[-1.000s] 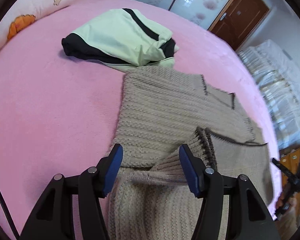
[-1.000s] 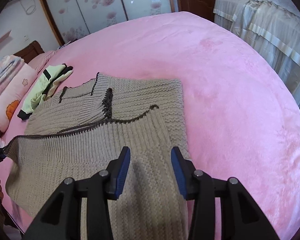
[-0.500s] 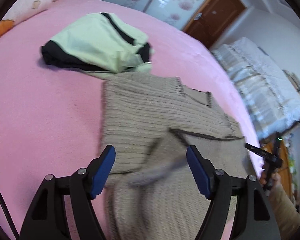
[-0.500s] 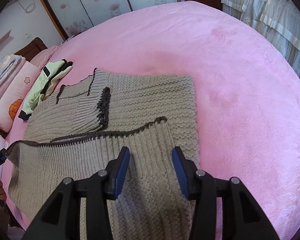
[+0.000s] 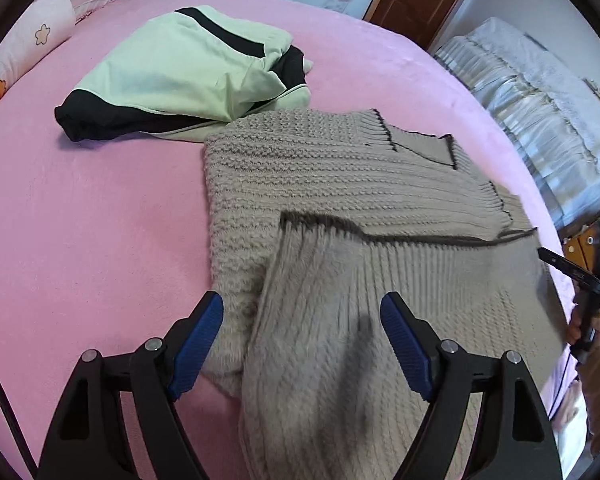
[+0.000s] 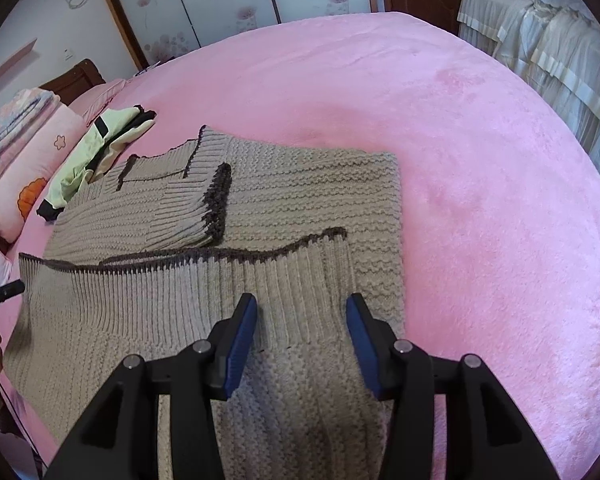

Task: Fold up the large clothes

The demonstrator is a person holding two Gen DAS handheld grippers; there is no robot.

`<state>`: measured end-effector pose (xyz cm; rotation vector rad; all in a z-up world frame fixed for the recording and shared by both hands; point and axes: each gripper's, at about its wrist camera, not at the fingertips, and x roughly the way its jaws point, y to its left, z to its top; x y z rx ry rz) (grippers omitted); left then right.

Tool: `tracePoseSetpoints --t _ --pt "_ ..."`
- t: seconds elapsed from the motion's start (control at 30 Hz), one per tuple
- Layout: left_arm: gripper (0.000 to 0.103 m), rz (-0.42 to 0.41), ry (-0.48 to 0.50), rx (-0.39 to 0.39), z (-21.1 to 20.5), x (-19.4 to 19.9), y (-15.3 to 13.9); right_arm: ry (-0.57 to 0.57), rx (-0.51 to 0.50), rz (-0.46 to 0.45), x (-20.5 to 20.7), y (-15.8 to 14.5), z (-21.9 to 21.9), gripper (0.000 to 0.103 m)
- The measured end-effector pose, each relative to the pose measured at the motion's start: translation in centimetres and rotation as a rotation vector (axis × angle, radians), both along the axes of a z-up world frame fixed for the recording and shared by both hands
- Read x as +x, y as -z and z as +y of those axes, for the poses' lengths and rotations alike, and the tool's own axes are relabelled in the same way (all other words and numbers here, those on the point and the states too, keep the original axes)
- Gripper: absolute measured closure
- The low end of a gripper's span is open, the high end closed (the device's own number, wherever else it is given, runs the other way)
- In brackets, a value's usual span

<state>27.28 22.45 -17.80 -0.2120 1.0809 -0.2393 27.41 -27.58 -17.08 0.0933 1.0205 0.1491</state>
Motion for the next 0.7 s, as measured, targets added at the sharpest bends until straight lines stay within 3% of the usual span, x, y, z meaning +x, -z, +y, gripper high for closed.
tracePoseSetpoints --t 0.07,0.13,0.17,0.2,0.43,0.7 --pt "0.031 -0.001 0.001 0.012 -0.4 0.4 0.3 -0.008 -0.022 -0.007 -0.1 0.1 0.2 0.064" --pt "0.076 -0.01 -0.006 0.046 -0.9 0.5 0.3 -0.009 -0.049 -0.013 -0.4 0.2 0.4 0.075" --pt "0.084 0.0 -0.014 0.074 -1.2 0.6 0.5 -0.007 -0.059 -0.019 -0.5 0.2 0.4 0.086" --pt "0.088 0.003 -0.022 0.101 -1.5 0.5 0.6 -0.007 -0.064 -0.021 -0.7 0.1 0.4 0.091" --pt "0.092 -0.049 -0.092 0.293 -3.8 -1.3 -1.1 0.019 -0.116 -0.128 -3.2 -1.7 0.8 0.095" --pt "0.093 -0.099 -0.188 0.335 -4.3 -0.7 -6.9 0.092 -0.09 -0.287 -4.3 -8.3 -0.6 0.096"
